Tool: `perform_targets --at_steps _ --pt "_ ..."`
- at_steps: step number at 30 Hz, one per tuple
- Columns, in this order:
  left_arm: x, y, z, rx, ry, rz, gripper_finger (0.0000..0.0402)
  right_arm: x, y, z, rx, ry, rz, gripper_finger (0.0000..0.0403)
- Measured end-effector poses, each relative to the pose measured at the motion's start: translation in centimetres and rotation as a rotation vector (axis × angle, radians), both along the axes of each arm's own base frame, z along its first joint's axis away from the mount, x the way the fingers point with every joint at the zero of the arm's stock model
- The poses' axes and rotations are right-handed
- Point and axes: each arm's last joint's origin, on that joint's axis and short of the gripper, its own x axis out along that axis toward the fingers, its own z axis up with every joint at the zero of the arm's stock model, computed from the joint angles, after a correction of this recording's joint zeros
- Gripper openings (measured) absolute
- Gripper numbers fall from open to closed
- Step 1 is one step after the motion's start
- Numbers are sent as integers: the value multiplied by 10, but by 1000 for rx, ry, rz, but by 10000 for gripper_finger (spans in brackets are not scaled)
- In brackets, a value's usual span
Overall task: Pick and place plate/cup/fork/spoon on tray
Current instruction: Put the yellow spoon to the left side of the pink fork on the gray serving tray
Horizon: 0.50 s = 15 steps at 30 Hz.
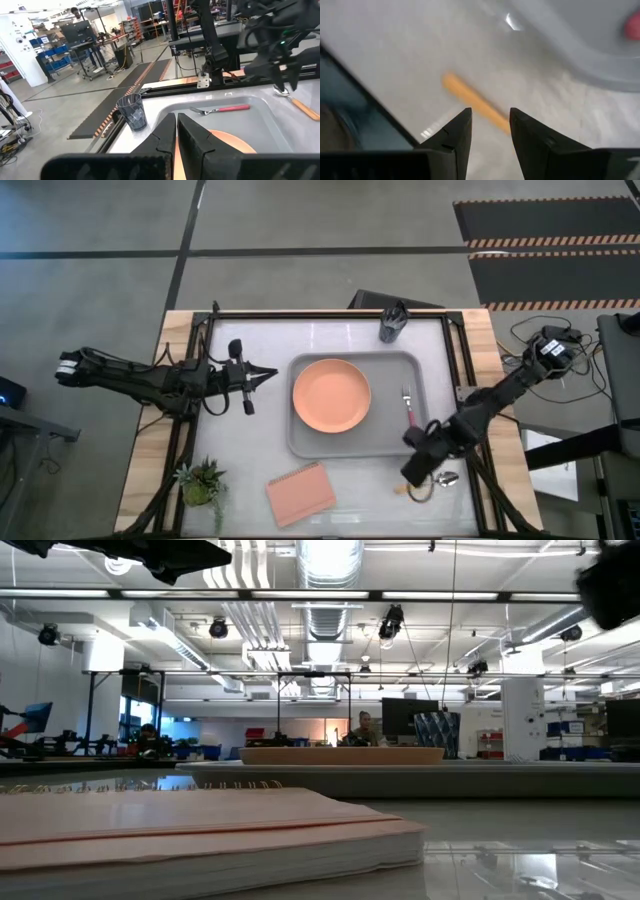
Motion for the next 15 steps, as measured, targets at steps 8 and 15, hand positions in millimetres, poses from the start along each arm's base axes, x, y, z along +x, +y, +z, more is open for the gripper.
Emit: perform_targets --at_steps 8,15 --pt "0 0 0 -1 0 0 0 -26 32 -8 -45 -17 304 112" --pt "0 0 0 -1 -1 0 0 -19 52 -32 -48 126 444 111"
